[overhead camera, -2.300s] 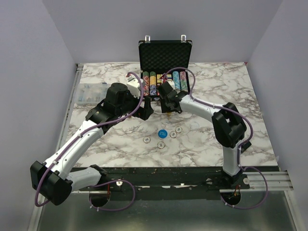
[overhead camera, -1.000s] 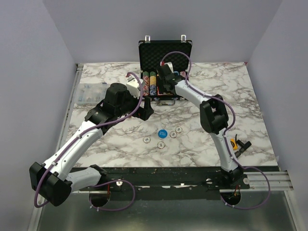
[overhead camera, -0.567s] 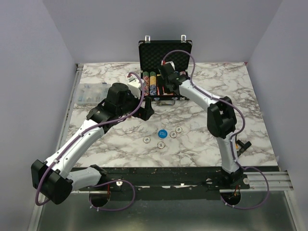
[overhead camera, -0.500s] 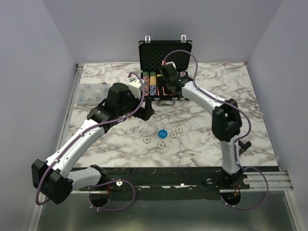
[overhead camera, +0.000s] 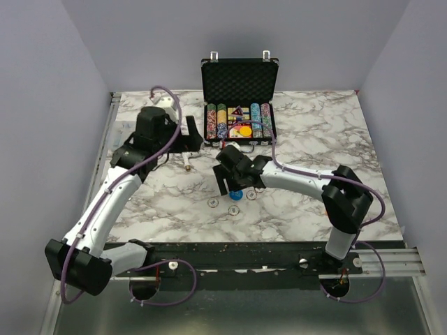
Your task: Pack up texas hold em set
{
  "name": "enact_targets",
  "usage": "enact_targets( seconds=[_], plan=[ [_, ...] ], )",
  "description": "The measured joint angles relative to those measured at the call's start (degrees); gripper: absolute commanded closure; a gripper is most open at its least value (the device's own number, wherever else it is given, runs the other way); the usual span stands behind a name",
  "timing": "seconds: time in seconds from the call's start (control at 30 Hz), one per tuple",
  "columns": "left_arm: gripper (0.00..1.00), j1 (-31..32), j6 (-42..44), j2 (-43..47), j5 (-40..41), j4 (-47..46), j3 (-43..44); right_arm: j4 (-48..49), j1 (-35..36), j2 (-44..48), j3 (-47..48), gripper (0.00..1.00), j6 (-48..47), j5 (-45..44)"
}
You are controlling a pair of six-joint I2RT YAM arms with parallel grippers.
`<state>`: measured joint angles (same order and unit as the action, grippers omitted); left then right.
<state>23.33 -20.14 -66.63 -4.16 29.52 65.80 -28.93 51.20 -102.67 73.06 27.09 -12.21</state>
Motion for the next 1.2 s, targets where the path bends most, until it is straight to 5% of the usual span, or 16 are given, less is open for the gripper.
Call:
enact_targets(
  seconds=[0.27, 1.2],
  plan=[
    [0.04, -9.01, -11.28, -0.2, -4.04, 0.26, 7.26, 0.57, 3.93, -0.66, -3.17, 0.25, 4.44, 1.2],
    [0.08, -10.73, -7.48, -2.49, -6.03, -1.01, 0.9, -1.9, 3.98, -6.91, -0.46, 0.38, 8.9, -4.92]
  ],
)
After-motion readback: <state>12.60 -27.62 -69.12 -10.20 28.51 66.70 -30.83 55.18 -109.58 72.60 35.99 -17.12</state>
